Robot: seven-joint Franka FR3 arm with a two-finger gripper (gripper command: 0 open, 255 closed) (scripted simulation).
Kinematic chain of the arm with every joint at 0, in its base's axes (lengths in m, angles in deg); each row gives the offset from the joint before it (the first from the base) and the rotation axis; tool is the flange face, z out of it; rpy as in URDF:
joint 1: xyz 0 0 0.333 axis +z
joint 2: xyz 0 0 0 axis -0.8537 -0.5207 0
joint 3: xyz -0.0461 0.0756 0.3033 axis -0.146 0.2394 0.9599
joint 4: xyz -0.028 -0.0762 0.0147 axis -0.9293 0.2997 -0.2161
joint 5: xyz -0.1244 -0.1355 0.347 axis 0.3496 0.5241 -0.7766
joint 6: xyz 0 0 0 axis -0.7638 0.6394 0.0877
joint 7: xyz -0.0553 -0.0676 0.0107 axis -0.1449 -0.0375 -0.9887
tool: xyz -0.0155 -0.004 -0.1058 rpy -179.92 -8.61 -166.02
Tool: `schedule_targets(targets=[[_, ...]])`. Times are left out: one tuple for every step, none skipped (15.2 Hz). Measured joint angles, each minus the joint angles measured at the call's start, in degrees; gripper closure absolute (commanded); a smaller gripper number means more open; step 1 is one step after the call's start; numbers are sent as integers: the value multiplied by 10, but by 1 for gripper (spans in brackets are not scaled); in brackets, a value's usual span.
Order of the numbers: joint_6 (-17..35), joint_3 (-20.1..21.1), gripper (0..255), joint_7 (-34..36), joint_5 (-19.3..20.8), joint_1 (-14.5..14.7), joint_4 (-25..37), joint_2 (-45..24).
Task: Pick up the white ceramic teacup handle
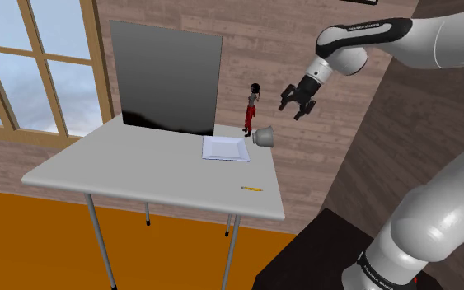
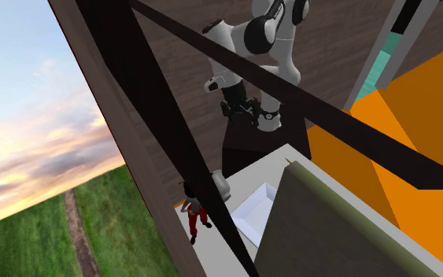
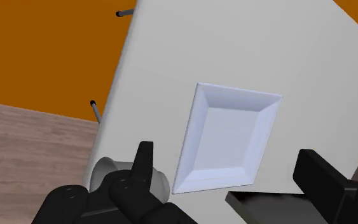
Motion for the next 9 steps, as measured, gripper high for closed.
schedule_targets(targets=[[4,-10,0,-8,-21,-2,11,-21],[9,-17,0,-14,-43,-4,22,-43],[11,-26,0,-23,-65,-7,32,-62],[10,-32,0,-28,-88,-10,49,-86],[9,-39,0,-35,-111,-15,62,-108],[9,-45,0,-43,-134,-21,72,-127],[6,-49,0,-47,-158,-26,89,-151],[1,-54,0,-55,-181,-35,103,-172],[2,-56,0,-62,-207,-42,115,-196]])
